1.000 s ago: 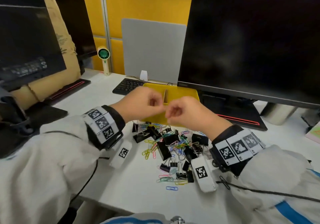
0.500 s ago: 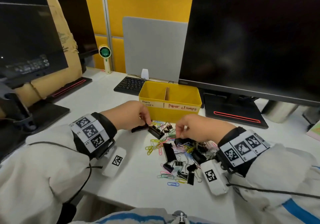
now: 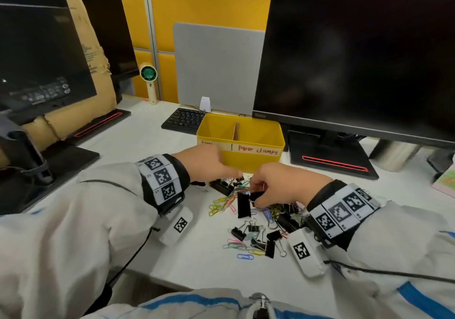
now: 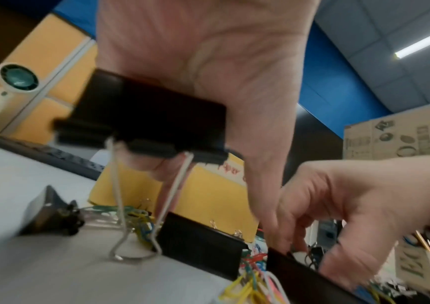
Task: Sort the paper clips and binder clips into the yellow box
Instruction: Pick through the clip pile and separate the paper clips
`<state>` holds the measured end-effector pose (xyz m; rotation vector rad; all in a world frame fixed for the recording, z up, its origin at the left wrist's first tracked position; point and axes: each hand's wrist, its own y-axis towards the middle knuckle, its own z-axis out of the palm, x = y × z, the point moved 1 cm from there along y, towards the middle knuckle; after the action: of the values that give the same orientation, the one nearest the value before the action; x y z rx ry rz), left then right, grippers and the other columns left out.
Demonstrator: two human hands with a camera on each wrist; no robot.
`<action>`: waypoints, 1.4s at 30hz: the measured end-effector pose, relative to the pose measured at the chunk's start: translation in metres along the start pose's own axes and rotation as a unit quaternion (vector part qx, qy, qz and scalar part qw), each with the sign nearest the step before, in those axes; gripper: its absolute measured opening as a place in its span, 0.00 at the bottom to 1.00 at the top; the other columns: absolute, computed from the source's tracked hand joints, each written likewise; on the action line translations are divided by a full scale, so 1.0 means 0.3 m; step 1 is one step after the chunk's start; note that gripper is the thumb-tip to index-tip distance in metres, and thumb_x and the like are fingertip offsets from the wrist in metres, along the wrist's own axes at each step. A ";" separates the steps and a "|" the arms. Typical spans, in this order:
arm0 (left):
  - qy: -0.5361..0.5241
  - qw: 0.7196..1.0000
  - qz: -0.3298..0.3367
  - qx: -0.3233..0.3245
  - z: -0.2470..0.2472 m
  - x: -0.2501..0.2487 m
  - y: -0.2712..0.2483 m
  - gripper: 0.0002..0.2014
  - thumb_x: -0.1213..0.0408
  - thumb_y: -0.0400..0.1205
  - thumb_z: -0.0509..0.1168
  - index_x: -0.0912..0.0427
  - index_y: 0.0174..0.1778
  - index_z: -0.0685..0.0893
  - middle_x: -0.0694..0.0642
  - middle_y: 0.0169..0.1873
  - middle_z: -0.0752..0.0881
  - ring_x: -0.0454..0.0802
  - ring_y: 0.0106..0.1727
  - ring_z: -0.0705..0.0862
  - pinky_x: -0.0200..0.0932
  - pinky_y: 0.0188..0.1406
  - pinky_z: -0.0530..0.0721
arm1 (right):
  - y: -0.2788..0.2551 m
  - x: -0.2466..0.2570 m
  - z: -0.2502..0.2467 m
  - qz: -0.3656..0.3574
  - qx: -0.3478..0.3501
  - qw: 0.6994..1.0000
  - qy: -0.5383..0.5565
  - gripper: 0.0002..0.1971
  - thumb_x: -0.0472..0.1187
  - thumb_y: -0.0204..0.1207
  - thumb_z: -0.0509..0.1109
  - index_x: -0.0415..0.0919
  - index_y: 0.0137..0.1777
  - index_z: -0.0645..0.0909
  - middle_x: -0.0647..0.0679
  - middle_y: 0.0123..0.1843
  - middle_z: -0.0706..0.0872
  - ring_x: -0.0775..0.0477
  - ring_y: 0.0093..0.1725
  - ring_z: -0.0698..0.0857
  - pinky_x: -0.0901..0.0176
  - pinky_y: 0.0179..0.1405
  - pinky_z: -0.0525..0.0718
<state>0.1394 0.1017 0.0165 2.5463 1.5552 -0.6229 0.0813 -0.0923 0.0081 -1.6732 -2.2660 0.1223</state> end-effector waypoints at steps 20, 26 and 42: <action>-0.013 0.992 -0.125 -0.028 -0.122 0.127 -0.007 0.32 0.30 0.71 0.69 0.59 0.50 0.88 0.59 0.49 0.88 0.52 0.48 0.84 0.48 0.47 0.83 | -0.054 -0.079 -0.129 0.114 -0.097 0.985 -0.085 0.06 0.42 0.76 0.76 0.47 0.47 0.81 0.51 0.49 0.82 0.48 0.48 0.83 0.60 0.43 0.79; -0.123 0.976 -0.178 -0.040 -0.107 0.171 -0.005 0.28 0.30 0.73 0.60 0.55 0.41 0.84 0.58 0.41 0.84 0.53 0.40 0.79 0.48 0.43 0.74 | 0.089 0.148 -0.081 -0.054 -0.045 0.997 0.036 0.19 0.35 0.81 0.65 0.55 0.66 0.83 0.53 0.68 0.83 0.48 0.67 0.82 0.50 0.66 0.82; -0.017 0.987 -0.123 -0.105 -0.081 0.202 0.007 0.18 0.44 0.75 0.71 0.55 0.49 0.85 0.51 0.46 0.86 0.51 0.50 0.84 0.47 0.49 0.83 | 0.214 0.118 0.012 -0.056 -0.064 0.995 0.050 0.10 0.37 0.74 0.79 0.45 0.55 0.89 0.54 0.51 0.83 0.52 0.51 0.81 0.62 0.45 0.77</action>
<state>0.1724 0.1580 0.0149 2.2010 1.8332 -0.4916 0.1296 -0.0386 -0.0045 -1.5692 -2.3295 -0.1311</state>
